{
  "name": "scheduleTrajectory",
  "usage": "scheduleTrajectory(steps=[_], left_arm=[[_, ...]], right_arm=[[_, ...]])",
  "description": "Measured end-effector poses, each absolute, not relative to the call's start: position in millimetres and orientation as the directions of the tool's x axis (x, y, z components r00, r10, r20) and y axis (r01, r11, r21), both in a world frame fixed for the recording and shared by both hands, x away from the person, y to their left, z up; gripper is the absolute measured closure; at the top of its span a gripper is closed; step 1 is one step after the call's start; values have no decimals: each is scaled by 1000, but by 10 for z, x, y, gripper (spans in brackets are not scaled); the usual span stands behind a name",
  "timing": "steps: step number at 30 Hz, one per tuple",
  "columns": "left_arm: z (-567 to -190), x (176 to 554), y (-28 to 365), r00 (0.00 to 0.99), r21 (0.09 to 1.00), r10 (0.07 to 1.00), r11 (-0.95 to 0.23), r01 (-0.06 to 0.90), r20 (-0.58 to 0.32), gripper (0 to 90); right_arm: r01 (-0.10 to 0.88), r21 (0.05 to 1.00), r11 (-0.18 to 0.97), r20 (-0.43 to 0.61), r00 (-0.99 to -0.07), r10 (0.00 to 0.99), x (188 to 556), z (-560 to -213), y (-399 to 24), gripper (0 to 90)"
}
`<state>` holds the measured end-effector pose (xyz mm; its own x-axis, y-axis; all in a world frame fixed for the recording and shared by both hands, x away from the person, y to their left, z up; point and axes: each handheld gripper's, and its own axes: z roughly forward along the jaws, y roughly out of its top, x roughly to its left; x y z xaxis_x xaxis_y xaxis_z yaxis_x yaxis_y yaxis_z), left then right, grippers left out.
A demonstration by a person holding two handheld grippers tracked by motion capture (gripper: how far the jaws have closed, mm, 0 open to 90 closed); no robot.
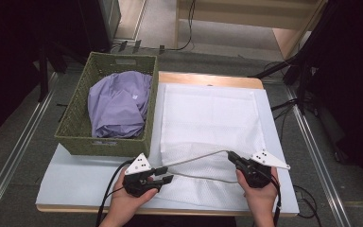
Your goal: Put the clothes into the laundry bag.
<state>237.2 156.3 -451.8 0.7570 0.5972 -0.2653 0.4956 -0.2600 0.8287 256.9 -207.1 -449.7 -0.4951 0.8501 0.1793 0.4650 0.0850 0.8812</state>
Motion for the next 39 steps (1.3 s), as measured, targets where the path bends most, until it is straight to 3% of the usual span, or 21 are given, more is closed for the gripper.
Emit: scheduleTrajectory(steps=[13,28,39], left_arm=[[-4233,2422,1666,736,864,630,-200,463,-249,409],[-3902,2618,1719,714,885,667,-179,430,-212,427],[-3768,2834,1750,682,896,712,-176,407,-169,349]], right_arm=[[474,877,80,200,-510,836,2563,-4503,-2068,893],[475,876,87,200,-521,830,2570,-4511,-2035,892],[474,876,85,203,-522,828,2569,-4506,-2035,892]])
